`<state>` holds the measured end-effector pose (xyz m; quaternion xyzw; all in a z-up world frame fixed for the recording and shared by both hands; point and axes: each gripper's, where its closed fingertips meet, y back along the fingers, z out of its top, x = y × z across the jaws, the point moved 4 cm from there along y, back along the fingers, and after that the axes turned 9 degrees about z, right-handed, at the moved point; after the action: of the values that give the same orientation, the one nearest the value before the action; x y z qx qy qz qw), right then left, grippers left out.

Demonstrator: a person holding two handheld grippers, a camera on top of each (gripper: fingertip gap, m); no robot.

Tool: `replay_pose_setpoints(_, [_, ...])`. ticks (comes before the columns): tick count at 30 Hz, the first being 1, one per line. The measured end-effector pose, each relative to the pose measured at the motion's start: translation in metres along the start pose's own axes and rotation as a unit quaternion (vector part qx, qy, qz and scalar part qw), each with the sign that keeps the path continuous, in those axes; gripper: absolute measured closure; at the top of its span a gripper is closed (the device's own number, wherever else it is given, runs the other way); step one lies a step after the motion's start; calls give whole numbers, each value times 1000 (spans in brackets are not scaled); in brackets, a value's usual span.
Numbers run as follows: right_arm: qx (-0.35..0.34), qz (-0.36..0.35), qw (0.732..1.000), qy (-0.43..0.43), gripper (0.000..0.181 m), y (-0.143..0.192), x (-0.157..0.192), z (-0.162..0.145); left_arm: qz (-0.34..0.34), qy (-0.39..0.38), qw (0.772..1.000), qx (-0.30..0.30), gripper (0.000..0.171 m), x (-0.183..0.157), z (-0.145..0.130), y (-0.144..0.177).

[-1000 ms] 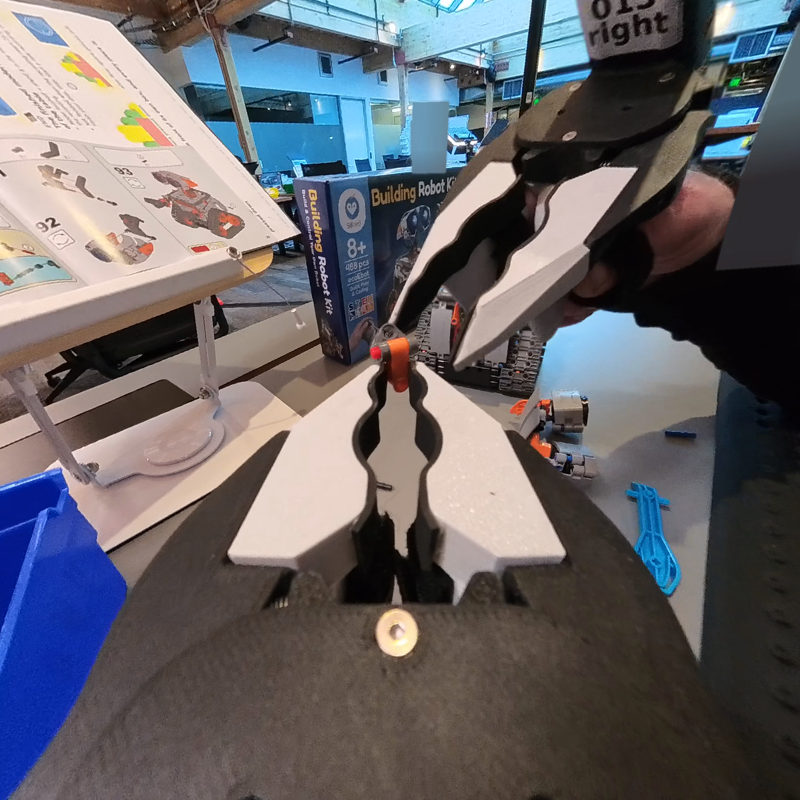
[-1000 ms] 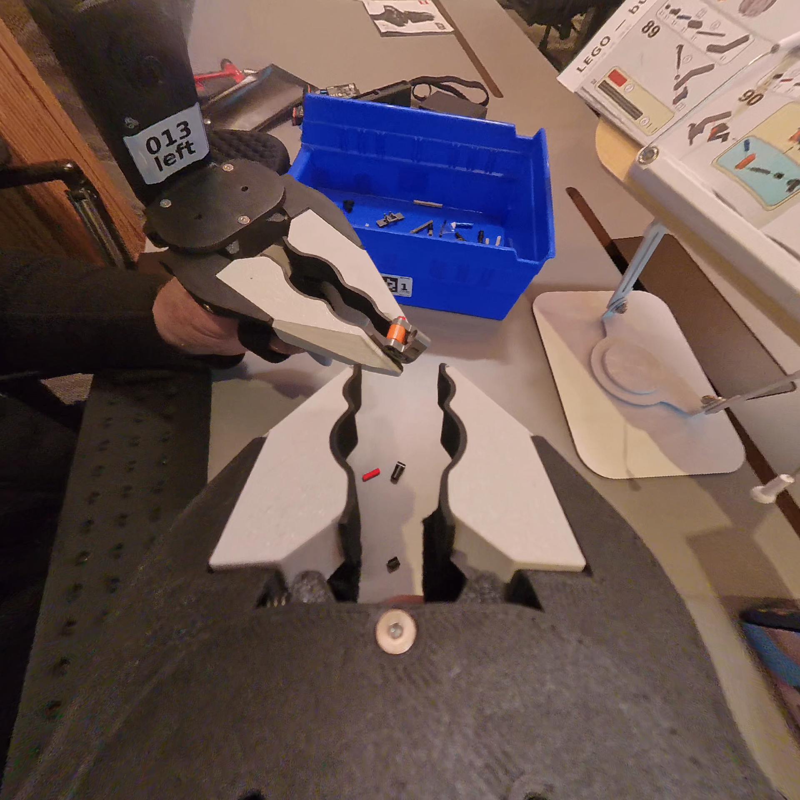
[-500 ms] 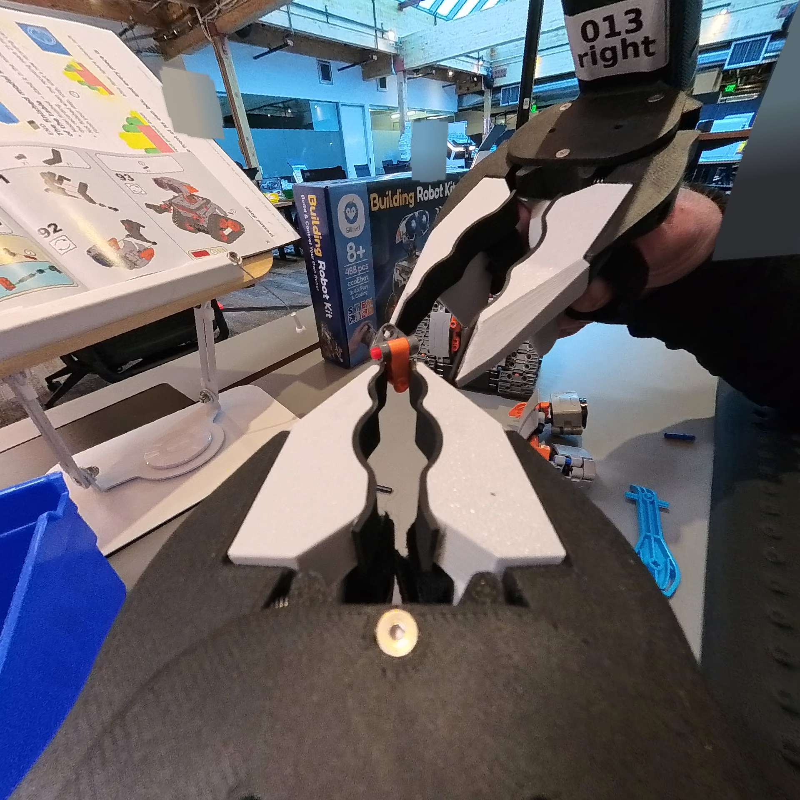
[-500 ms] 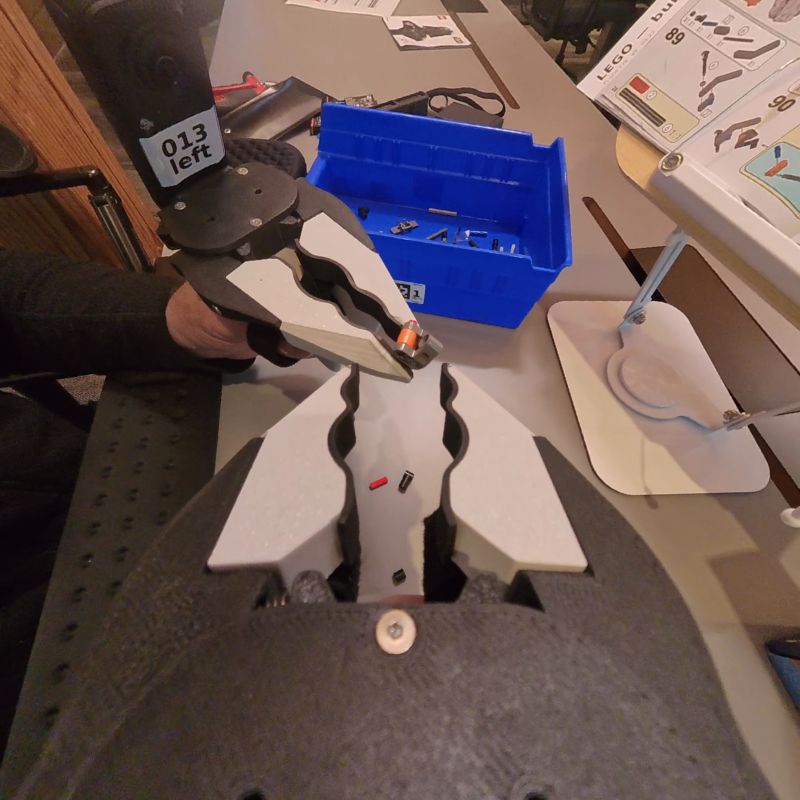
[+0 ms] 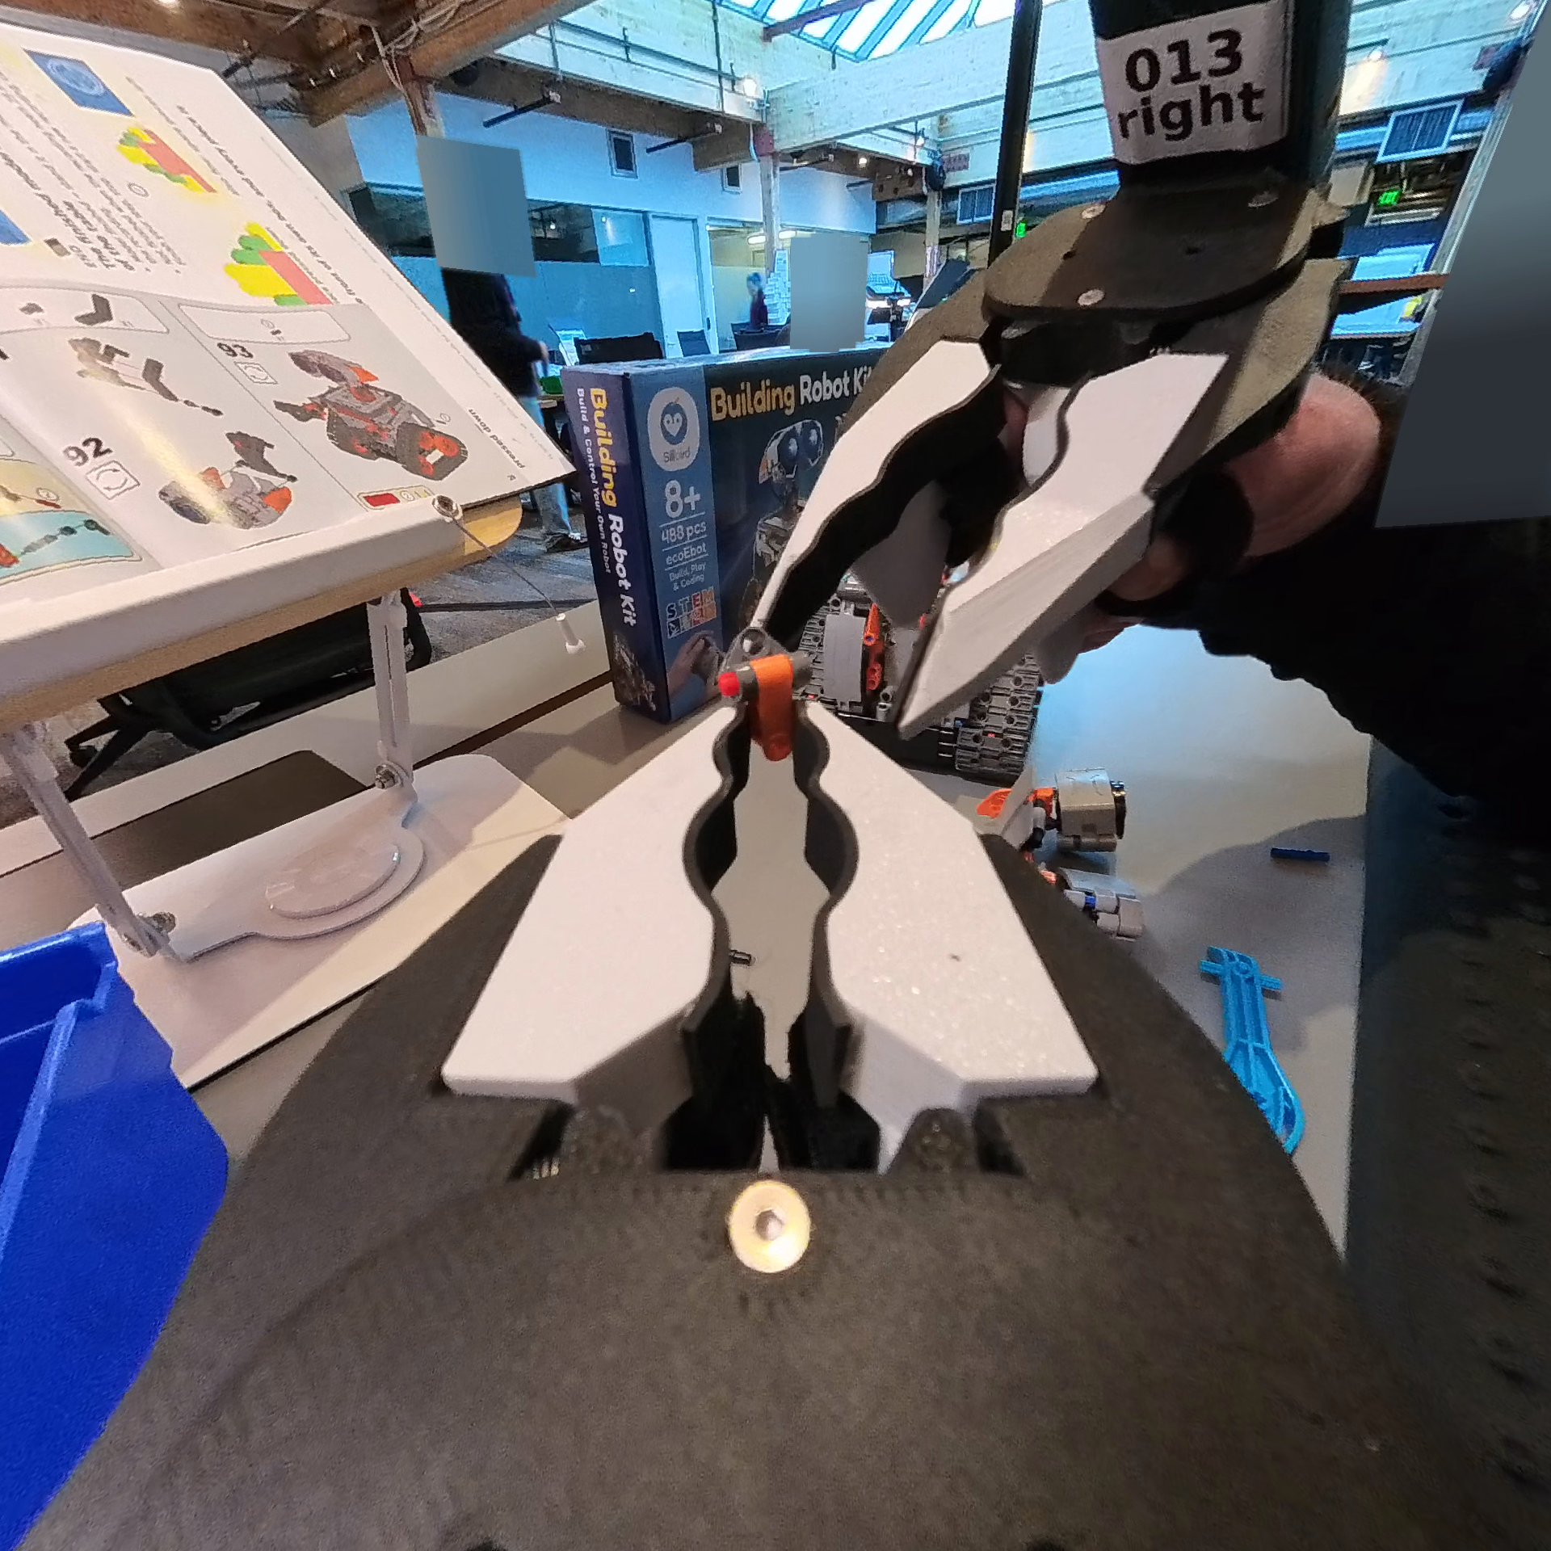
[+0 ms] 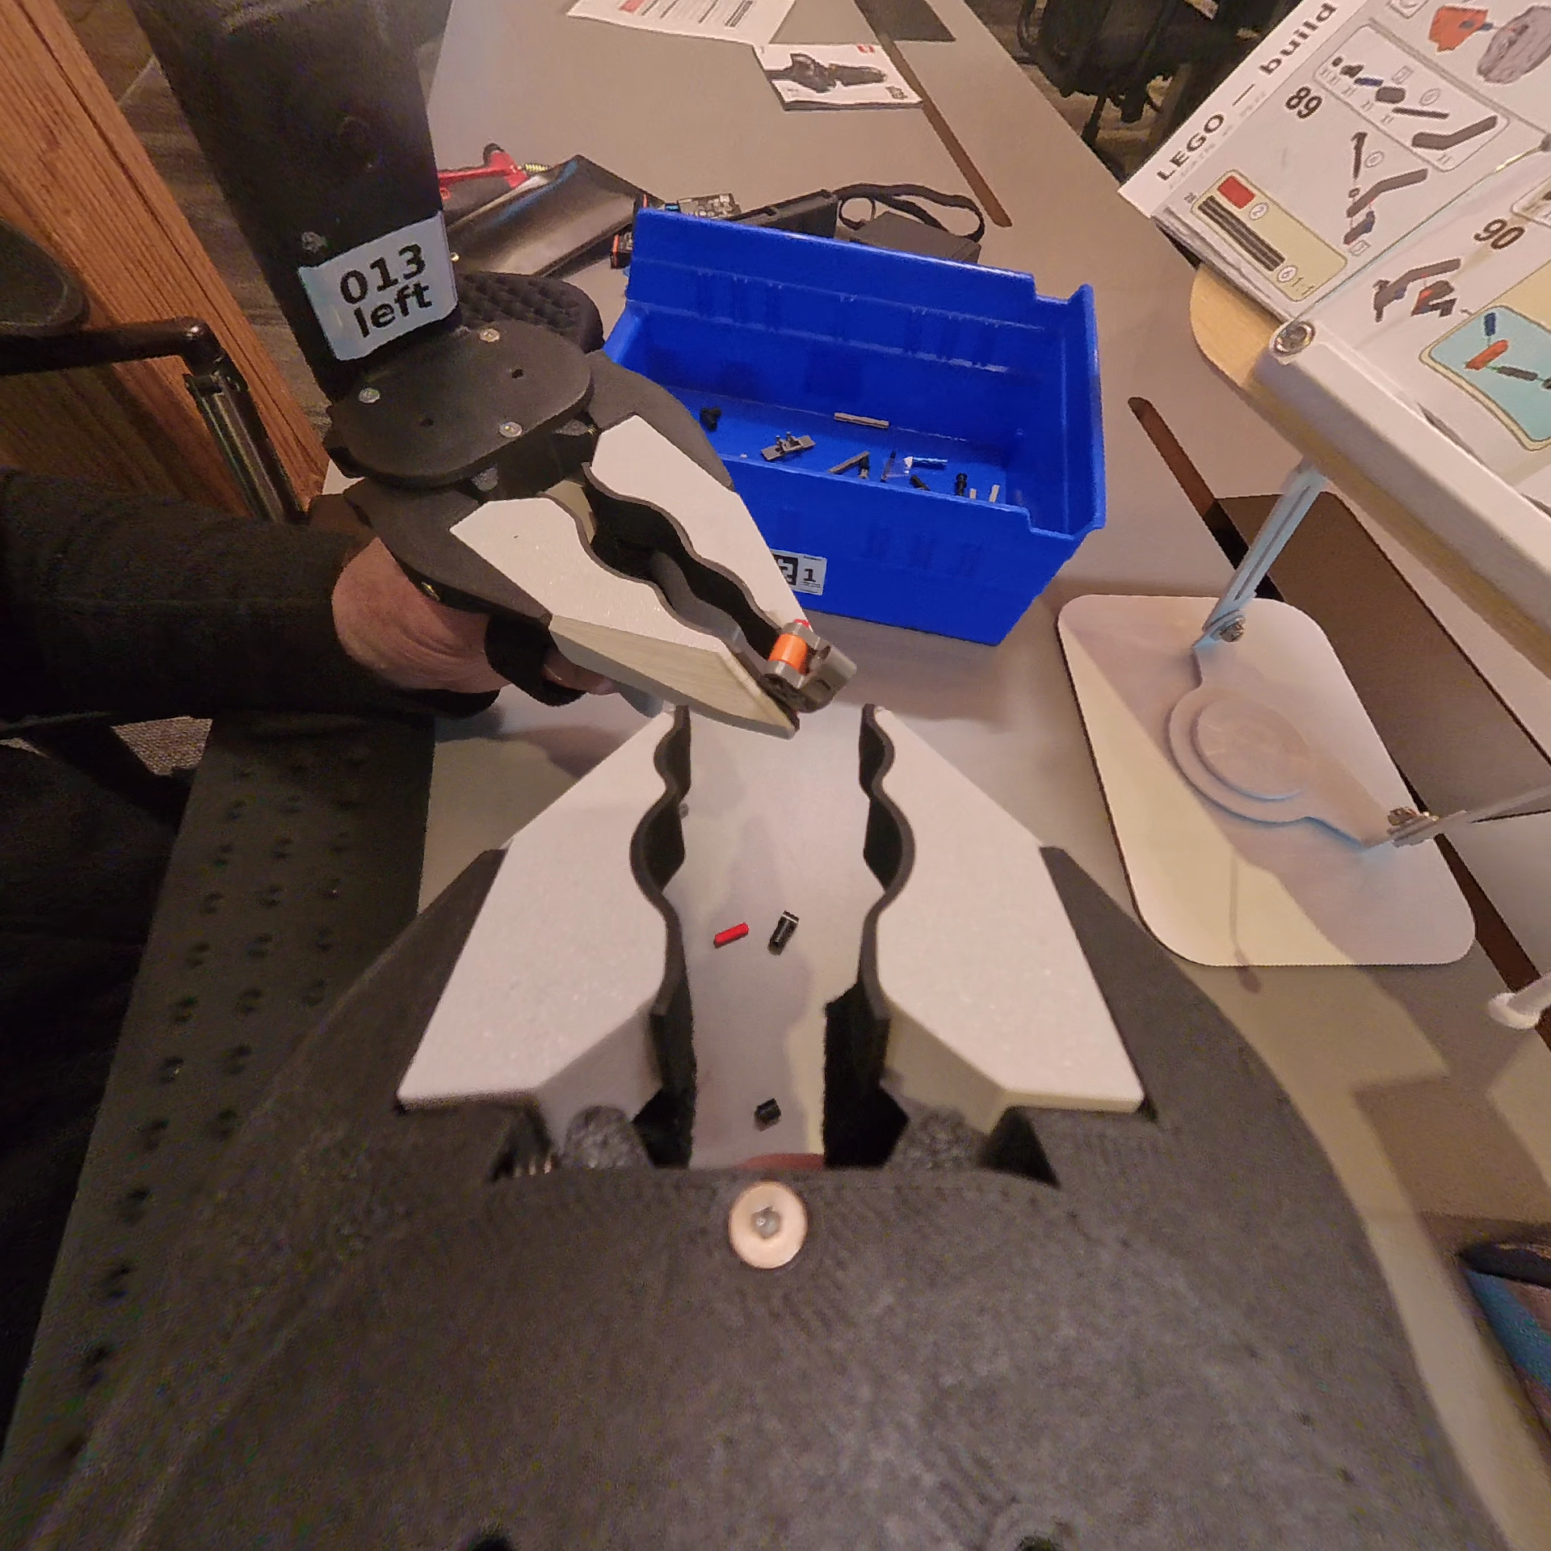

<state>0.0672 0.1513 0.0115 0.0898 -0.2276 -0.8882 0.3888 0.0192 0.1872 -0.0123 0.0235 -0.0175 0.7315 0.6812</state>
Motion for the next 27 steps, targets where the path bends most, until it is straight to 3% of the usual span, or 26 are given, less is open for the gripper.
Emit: replay_pose_setpoints(27, [-4, 3, 1000, 17, 143, 5, 4, 4, -5, -6, 1000, 0, 164, -2, 1, 2])
